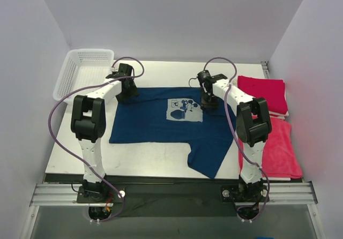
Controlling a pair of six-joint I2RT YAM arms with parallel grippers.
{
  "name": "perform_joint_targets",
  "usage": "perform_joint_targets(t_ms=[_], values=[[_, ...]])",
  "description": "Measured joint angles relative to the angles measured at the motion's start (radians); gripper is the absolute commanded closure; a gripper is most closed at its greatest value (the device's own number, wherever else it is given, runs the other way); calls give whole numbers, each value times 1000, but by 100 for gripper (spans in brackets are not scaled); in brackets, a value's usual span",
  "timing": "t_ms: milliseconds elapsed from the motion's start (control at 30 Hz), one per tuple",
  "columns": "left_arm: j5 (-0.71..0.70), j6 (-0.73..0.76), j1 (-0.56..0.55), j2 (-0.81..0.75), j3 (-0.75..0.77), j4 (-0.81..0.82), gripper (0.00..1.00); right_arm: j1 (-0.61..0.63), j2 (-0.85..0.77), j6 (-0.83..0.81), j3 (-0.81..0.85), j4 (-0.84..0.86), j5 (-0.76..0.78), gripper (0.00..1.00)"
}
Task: Fold and stack the t-shirts
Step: Fold the flattened tshirt in 1/3 of the way
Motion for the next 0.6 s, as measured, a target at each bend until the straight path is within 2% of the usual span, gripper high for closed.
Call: perform_joint_targets(t_ms=[467,600], values=[[21,0,0,2,0,0,28,2,92,-31,32,17,80,68],[25,0,0,2,0,0,28,0,105,-37,42,16,93,72]])
